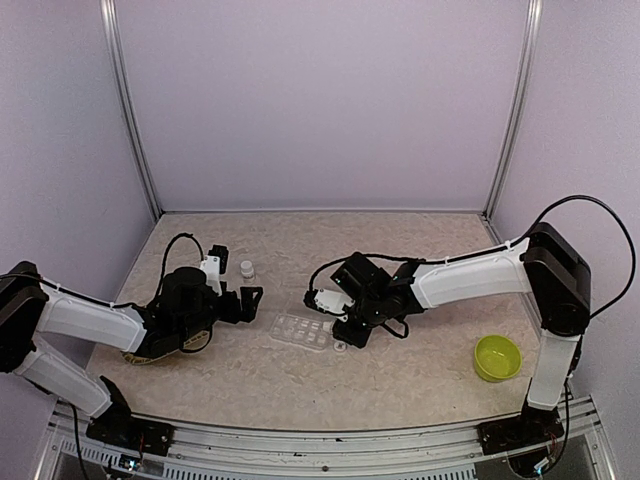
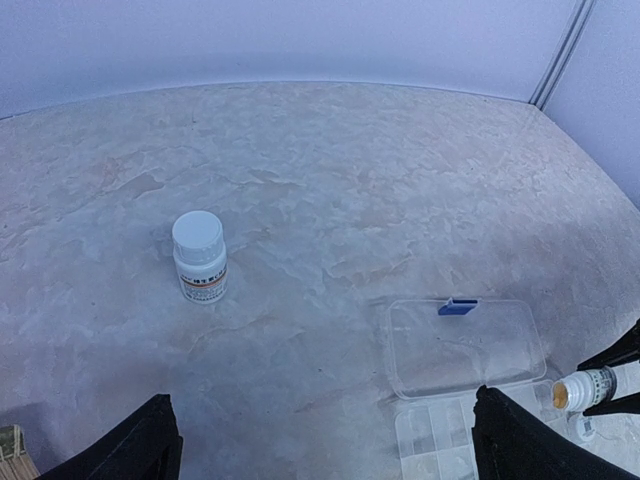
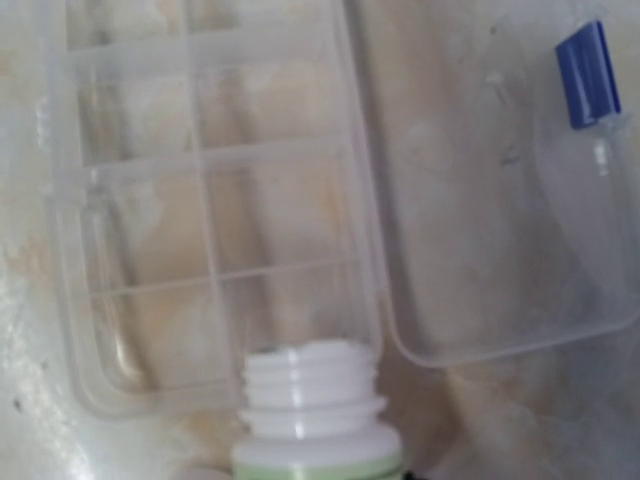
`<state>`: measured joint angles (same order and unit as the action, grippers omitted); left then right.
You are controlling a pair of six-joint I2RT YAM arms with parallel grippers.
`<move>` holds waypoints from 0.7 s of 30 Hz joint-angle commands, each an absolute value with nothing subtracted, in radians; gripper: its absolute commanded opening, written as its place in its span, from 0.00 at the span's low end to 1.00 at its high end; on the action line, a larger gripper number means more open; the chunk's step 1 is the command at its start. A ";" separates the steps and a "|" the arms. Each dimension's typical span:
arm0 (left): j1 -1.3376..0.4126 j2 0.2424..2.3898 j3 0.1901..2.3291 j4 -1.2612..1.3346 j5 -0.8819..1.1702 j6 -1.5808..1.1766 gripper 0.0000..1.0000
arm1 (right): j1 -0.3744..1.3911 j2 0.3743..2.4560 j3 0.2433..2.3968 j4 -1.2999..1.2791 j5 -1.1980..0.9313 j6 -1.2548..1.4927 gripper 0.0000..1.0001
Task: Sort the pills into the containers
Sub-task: Pour the pill into the compartment of the pill container.
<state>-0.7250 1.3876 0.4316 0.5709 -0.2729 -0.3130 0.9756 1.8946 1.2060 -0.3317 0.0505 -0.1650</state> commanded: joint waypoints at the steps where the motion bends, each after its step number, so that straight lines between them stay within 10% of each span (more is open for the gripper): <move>1: -0.716 1.393 0.446 0.588 -0.268 -0.312 0.99 | 0.990 1.891 1.234 -0.359 0.058 -0.169 0.08; 21: -0.716 1.390 0.446 0.588 -0.267 -0.312 0.99 | 0.990 1.848 1.228 -0.355 0.040 -0.159 0.07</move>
